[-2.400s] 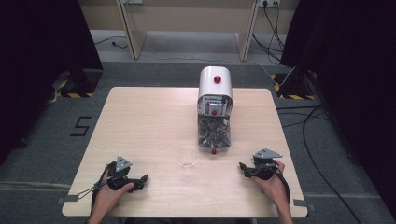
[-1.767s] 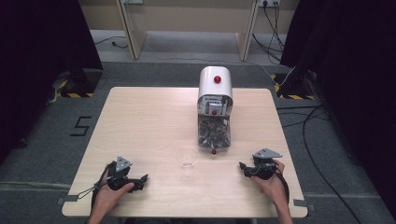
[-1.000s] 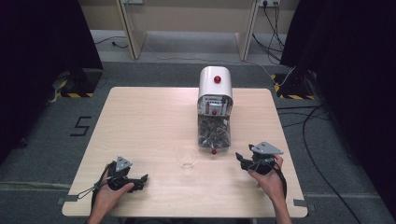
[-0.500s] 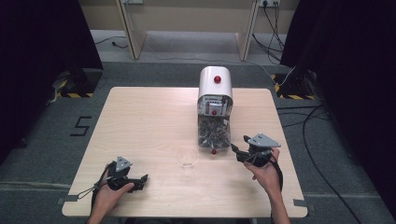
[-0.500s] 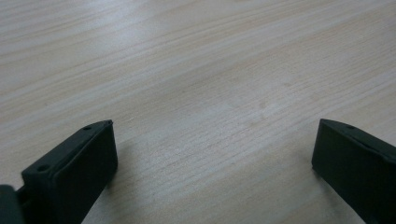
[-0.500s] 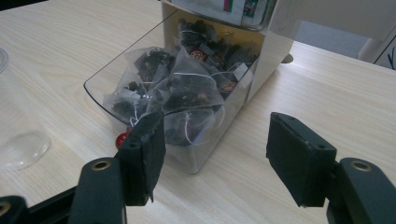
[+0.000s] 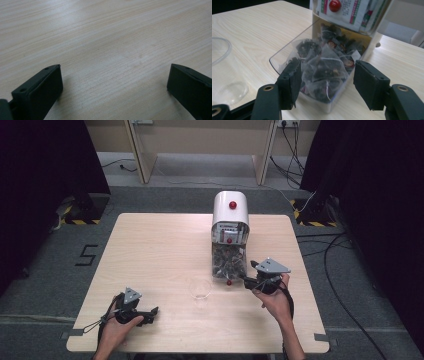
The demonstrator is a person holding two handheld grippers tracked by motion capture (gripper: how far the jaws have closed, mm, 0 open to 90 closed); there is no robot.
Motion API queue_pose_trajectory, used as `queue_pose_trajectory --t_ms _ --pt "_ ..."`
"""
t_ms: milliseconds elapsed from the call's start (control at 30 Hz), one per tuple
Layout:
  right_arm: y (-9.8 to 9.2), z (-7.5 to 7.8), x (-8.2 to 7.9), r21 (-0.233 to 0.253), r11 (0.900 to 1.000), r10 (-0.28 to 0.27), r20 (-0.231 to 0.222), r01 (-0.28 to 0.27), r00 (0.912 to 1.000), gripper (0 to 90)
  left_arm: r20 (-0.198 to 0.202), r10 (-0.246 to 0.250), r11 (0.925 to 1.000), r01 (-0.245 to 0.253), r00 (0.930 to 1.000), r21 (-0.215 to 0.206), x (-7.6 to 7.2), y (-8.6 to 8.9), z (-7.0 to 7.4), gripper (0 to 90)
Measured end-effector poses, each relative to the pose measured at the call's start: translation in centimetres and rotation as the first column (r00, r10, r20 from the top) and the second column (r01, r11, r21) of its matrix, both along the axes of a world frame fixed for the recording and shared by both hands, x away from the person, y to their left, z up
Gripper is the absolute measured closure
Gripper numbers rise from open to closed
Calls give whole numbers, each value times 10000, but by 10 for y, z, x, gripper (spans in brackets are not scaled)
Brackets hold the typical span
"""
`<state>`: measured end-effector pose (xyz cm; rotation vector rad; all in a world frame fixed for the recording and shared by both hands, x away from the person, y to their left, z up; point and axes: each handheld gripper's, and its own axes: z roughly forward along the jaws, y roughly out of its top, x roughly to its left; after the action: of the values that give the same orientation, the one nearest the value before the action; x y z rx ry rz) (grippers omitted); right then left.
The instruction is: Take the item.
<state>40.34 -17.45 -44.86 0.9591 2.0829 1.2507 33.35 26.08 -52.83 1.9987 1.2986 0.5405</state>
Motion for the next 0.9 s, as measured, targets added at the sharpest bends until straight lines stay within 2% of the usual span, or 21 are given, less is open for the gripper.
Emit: queue_pose_trajectory --t_ms 567,900 --pt "20 -6 28 79 9999 122 -46 -122 9999 428 0 0 10000 0 10000 1 0 0 0 0" --pt "26 -15 42 -31 10000 82 -303 -83 9995 440 -1 0 10000 0 10000 -2 0 0 0 0"
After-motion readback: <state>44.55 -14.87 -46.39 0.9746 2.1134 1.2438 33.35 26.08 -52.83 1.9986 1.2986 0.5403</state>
